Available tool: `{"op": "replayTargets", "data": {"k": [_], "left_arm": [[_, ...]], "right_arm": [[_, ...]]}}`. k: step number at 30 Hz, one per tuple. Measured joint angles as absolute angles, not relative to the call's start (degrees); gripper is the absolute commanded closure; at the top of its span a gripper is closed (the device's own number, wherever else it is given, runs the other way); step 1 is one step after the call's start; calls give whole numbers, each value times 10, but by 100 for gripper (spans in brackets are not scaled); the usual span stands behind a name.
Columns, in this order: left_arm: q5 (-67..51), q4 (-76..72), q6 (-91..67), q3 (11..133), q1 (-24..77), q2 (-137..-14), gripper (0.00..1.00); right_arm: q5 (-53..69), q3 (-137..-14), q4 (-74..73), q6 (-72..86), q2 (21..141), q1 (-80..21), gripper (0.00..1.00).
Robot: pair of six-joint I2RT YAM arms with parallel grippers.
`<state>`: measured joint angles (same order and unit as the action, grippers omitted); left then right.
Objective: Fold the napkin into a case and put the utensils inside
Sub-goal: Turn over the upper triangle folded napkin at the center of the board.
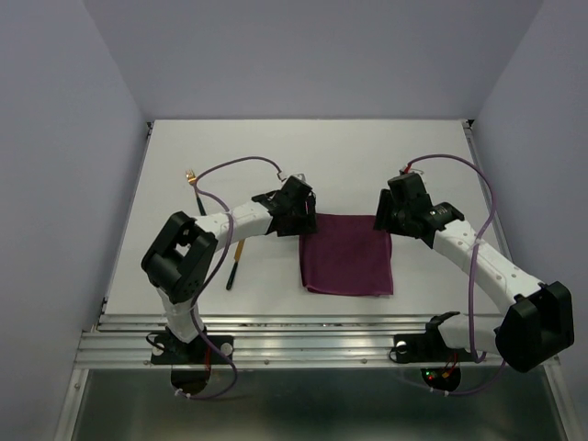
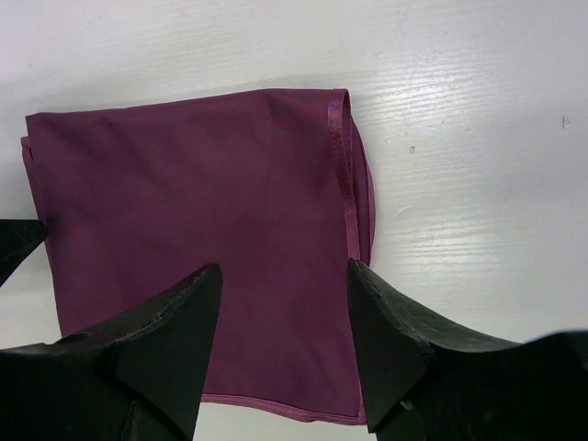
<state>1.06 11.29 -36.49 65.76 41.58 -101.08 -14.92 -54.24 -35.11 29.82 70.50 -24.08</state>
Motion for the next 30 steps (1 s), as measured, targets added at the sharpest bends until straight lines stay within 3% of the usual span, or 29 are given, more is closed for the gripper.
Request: {"op": "replayTargets", "data": {"k": [8,15,25,30], "left_arm": [[20,123,-365,664,416,-1050,35],[22,123,-365,670,416,-1063,53],[18,116,-362,674,414,-1072,88],[2,94,-354,666,407,-1072,86]], "right_arm": [[-145,-542,-351,298,705,-241,38],[-141,-542,-351,298,706,-241,38],[-132,-536,-346,301,706,-241,39],[-118,-515,-331,298,722,-237,36]]}}
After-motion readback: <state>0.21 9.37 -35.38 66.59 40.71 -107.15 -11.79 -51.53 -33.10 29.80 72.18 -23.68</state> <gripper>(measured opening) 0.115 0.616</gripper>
